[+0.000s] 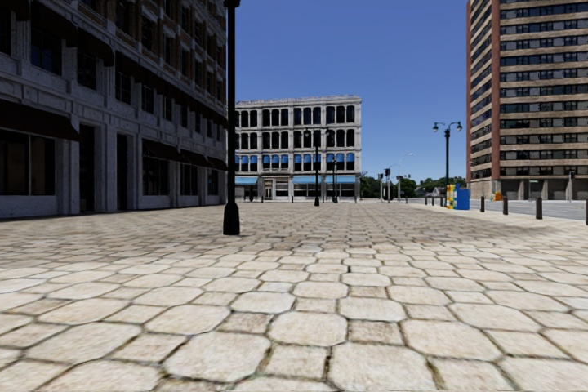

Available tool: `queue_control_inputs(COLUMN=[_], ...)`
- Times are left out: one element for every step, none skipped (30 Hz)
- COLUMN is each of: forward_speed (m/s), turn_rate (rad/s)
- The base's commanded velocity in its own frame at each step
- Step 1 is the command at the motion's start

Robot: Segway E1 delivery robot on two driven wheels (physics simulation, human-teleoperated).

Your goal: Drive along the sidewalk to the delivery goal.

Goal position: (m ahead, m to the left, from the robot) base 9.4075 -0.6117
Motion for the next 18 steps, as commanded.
queue_control_inputs(forward_speed=[2.00,2.00,2.00,2.00,2.00,2.00,2.00,2.00,2.00,2.00,2.00,2.00,2.00,2.00,2.00,2.00,2.00,2.00], turn_rate=[0.00,0.00,0.00,0.00,0.00,0.00,0.00,0.00,0.00,0.00,0.00,0.00,0.00,0.00,0.00,0.00,0.00,0.00])
